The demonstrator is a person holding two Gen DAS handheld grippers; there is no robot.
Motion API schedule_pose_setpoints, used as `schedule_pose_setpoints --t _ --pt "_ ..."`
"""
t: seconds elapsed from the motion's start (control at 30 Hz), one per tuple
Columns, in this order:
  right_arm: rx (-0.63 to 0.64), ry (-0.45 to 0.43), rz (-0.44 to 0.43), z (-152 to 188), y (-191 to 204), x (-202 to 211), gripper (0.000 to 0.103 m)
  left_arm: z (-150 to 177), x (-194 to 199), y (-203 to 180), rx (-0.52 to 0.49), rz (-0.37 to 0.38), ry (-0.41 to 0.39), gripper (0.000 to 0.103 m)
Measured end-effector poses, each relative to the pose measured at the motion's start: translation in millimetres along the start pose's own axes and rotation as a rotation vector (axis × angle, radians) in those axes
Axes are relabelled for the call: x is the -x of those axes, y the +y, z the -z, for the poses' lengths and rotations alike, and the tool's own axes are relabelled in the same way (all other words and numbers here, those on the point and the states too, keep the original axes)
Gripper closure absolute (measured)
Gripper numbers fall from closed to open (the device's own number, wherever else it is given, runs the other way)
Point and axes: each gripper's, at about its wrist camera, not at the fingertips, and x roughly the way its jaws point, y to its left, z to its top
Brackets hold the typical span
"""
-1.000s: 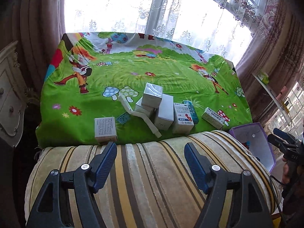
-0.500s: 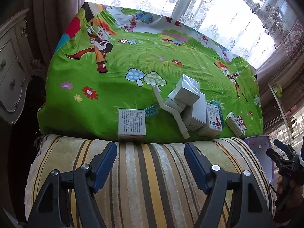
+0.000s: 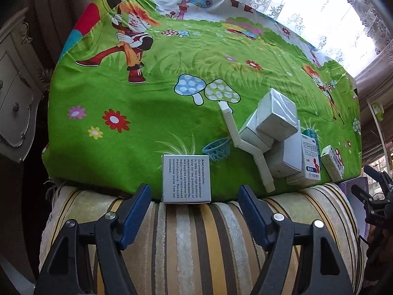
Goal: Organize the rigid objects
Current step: 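Grasp the white text-printed box with the left tool while the right tool grasps the barcode box, then carry both boxes into the purple-rimmed box and open both tools to release them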
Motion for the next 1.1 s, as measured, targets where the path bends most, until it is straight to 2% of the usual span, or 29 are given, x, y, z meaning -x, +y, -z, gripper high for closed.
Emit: schedule_pose_setpoints --t 0.23,0.3,0.47,0.5,0.57,0.7,1.1 --pt "0.028 0.025 -0.032 -13.7 0.3 -30.9 0.003 -6.8 -15.3 3.5 0.01 -0.012 0.03 0.031" --pt "0.026 0.036 -0.04 -16.3 -0.4 -39.5 0.005 -7.8 -18.1 4.4 0.012 -0.011 0.035 0.037" --pt "-0.01 0.065 -0.071 -19.5 -5.4 -56.6 0.029 -8.3 -25.1 6.8 0.022 0.003 0.053 0.056" --pt "-0.013 0.068 -0.08 -19.2 -5.3 -58.5 0.032 -8.1 -25.7 7.3 0.025 0.005 0.054 0.057" --pt "-0.009 0.079 -0.1 -17.8 -3.0 -61.6 0.052 -7.8 -24.9 7.7 0.028 0.011 0.049 0.057" --pt "0.0 0.073 -0.097 -15.6 -1.3 -58.6 0.063 -6.0 -19.3 6.9 0.028 0.013 0.028 0.058" --pt "-0.049 0.017 -0.104 -7.7 -10.8 -29.3 0.065 5.6 8.2 7.2 0.063 0.038 -0.046 0.058"
